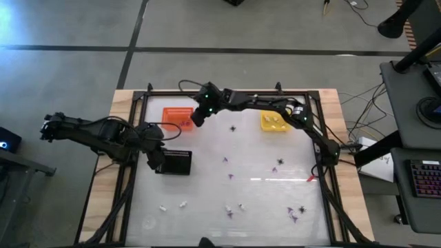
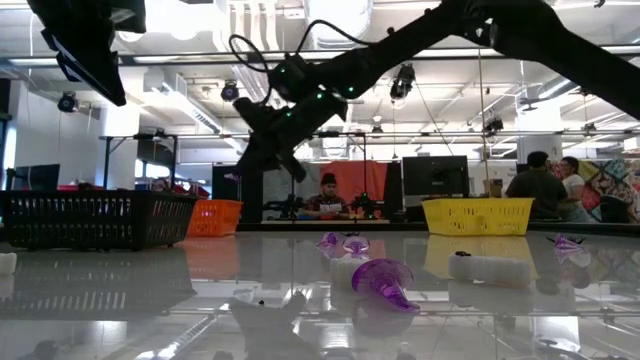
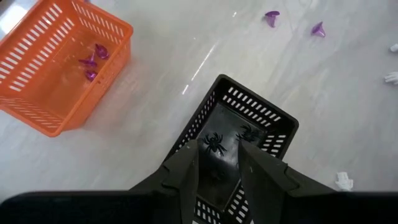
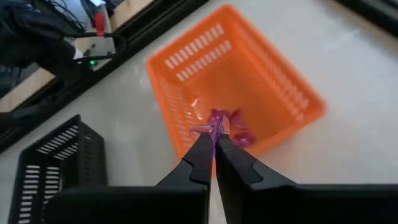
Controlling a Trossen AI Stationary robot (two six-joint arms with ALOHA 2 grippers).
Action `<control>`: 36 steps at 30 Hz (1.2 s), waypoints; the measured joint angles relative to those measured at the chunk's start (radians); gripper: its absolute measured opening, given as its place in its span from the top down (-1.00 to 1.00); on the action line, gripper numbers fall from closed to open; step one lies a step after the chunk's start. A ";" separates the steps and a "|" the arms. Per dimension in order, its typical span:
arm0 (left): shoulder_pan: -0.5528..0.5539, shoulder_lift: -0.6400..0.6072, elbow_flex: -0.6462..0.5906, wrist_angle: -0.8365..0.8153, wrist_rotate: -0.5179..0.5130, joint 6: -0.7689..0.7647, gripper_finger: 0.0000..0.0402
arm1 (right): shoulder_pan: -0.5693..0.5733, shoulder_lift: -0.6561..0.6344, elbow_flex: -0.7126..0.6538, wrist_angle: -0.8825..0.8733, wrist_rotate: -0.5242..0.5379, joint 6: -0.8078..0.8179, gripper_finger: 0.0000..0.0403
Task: Sort Halloween decoration
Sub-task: Put the violet witch hat into the orange bin, then put the white skeleton toy into the yellow bin
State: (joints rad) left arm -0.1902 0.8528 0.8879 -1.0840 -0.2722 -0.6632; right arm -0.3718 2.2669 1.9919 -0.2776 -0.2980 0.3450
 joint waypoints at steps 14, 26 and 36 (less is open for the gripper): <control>0.000 0.003 0.000 0.019 -0.002 -0.009 0.52 | 0.024 0.184 0.217 -0.030 -0.133 0.109 0.96; 0.000 0.005 0.000 0.019 0.006 -0.011 0.52 | 0.023 0.198 0.299 -0.109 -0.045 0.004 0.68; 0.000 0.010 0.000 0.019 0.125 -0.027 0.52 | 0.017 0.181 0.364 -0.325 -0.042 -0.068 0.44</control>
State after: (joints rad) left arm -0.1902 0.8628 0.8879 -1.0646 -0.1475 -0.6899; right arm -0.3546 2.4477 2.3559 -0.6028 -0.3403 0.2765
